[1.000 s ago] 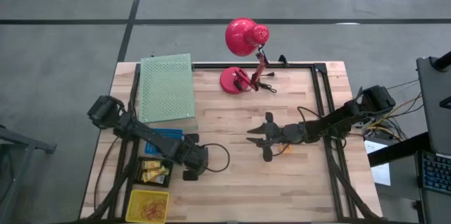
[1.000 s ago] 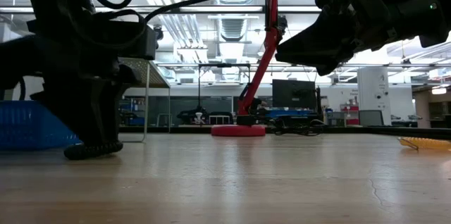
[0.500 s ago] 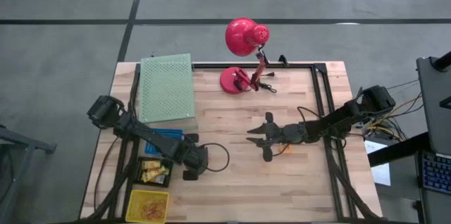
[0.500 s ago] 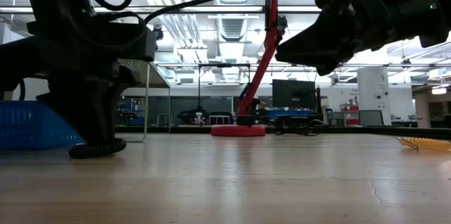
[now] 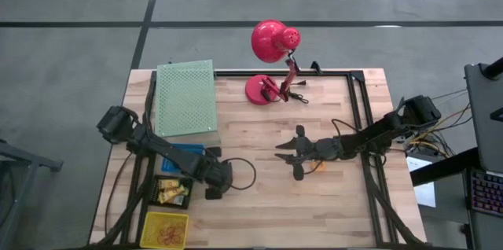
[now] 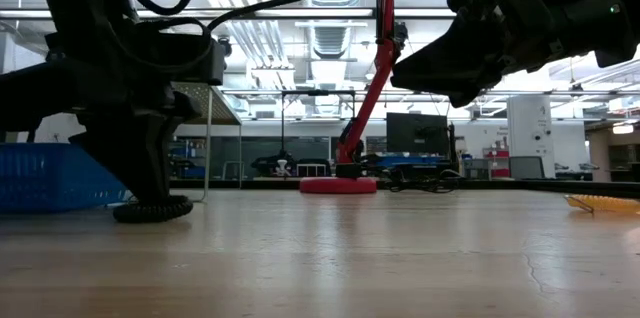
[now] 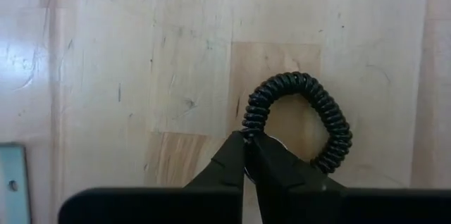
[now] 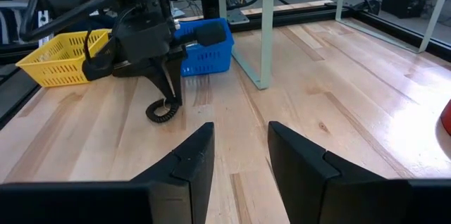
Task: Pick & Place Office Desk Supplies
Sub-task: Put the black spring rubber band into the blue bin
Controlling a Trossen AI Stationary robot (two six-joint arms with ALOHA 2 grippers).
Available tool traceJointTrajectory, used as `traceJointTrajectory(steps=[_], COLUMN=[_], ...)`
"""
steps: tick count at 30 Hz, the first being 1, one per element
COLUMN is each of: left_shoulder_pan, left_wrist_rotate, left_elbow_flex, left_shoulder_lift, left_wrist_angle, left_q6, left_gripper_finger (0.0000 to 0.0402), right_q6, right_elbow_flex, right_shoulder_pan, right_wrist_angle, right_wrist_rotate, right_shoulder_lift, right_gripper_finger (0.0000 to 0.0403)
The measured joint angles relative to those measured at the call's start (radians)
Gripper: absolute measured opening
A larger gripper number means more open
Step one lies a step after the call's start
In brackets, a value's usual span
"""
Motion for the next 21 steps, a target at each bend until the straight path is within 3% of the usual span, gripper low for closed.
traceJointTrajectory(steps=[12, 21], left_shoulder_pan=[0.0, 0.0], left_wrist_rotate=[-0.083, -0.123], left_elbow_flex=[0.139, 0.303], left_shoulder_lift=[-0.146, -0.219], left_wrist_angle=[-0.214, -0.597], left_q6=[-0.055, -0.364], left_gripper_finger=[0.0017, 0.0018], right_q6=[0.0, 0.0], right_elbow_flex=[0.0, 0.0], right_shoulder_pan=[0.0, 0.0], right_wrist_angle=[0.0, 0.0], right_wrist_rotate=[0.0, 0.0], right_shoulder_lift=[0.0, 0.0], right_gripper_finger=[0.0118, 0.013])
